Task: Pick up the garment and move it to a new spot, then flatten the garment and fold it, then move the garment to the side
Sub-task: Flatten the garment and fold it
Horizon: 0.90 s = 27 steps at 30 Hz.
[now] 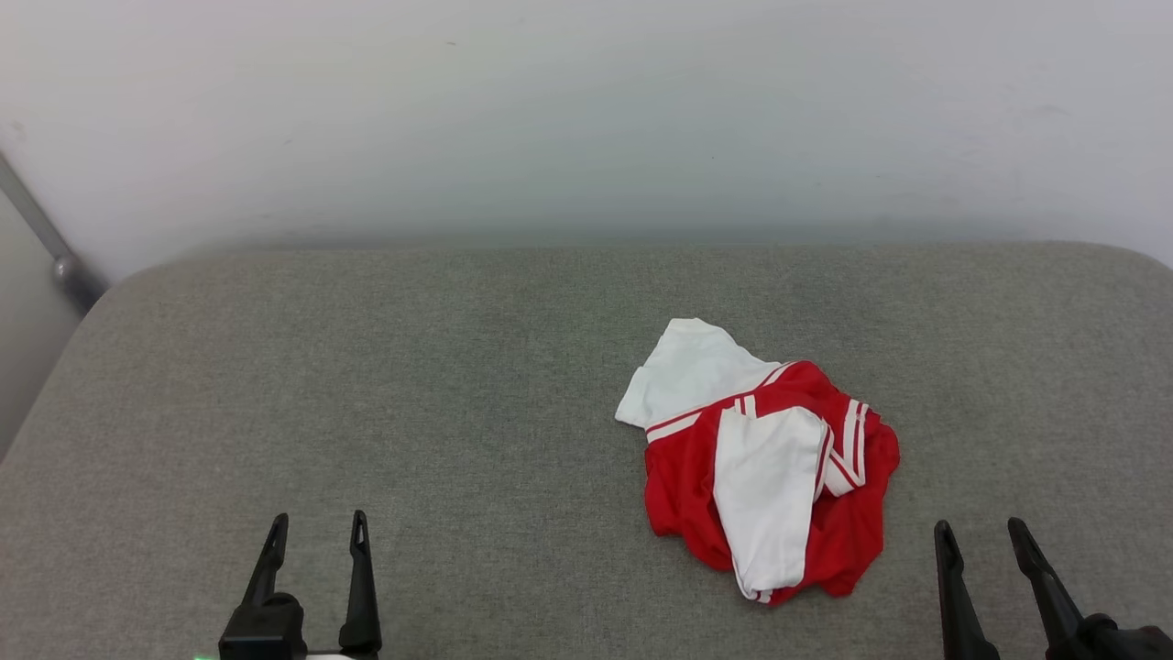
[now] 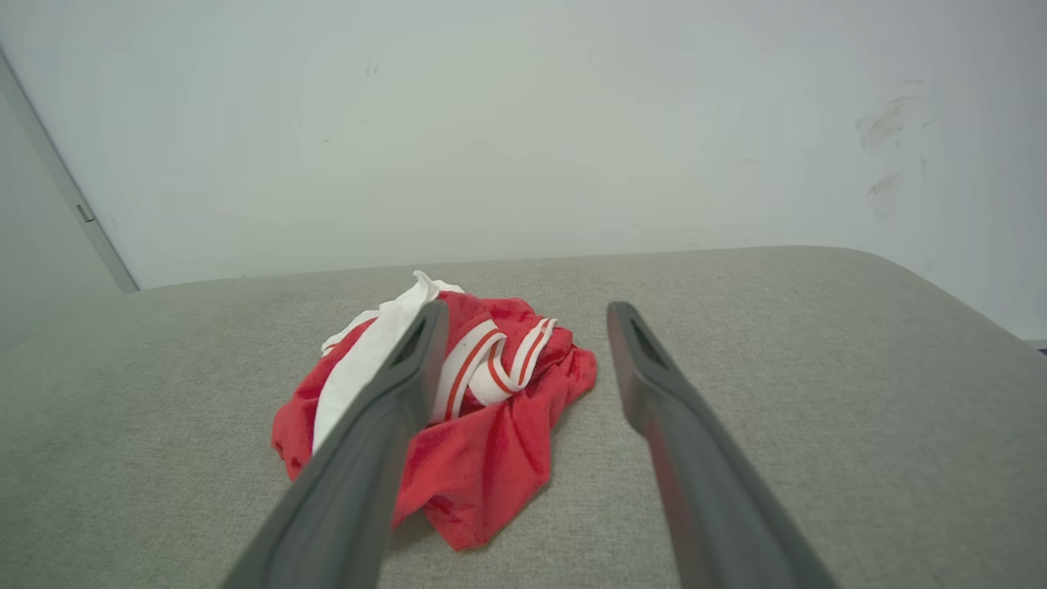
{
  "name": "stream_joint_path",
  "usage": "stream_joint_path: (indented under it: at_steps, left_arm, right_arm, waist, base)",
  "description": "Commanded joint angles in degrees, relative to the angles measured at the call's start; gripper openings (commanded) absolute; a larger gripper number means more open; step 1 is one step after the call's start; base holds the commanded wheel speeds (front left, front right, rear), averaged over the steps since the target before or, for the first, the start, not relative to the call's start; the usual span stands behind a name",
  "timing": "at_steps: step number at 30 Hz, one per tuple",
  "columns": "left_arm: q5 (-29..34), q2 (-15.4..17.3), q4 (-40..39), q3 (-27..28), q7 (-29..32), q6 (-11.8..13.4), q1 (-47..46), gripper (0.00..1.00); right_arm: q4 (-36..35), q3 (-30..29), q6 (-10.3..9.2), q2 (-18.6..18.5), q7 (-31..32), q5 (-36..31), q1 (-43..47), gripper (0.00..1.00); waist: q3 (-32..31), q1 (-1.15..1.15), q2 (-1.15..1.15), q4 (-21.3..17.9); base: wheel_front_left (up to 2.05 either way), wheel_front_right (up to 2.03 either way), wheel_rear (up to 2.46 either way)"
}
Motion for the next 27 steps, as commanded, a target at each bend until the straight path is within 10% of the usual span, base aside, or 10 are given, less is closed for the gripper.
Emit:
stream_joint_path:
  at_steps: [1, 20, 27]
  left_arm:
    - [0.5, -0.5, 0.2, 0.6, -0.1, -0.5, 0.4, 1.00]
    - [4.3, 0.0, 2.4, 2.0, -0.1, -5.8, -7.9, 1.00]
    - [5.2, 2.7, 9.8, -1.1, 1.7, -11.8, -23.8, 1.00]
  right_arm:
    - [0.1, 0.0, -0.02, 0.1, -0.1, 0.3, 0.7, 1.00]
    - [0.3, 0.6, -0.02, 0.1, -0.1, 0.7, -1.0, 1.00]
    - [0.2, 1.5, -0.02, 0.1, -0.1, 0.2, -2.6, 1.00]
  waist:
    - [0.0, 0.00, 0.00, 0.0]
    - [0.9, 0.00, 0.00, -0.8]
    - [2.5, 0.00, 0.00, -2.6]
  base:
    - [0.00, 0.00, 0.00]
    - [0.00, 0.00, 0.00]
    - [0.00, 0.00, 0.00]
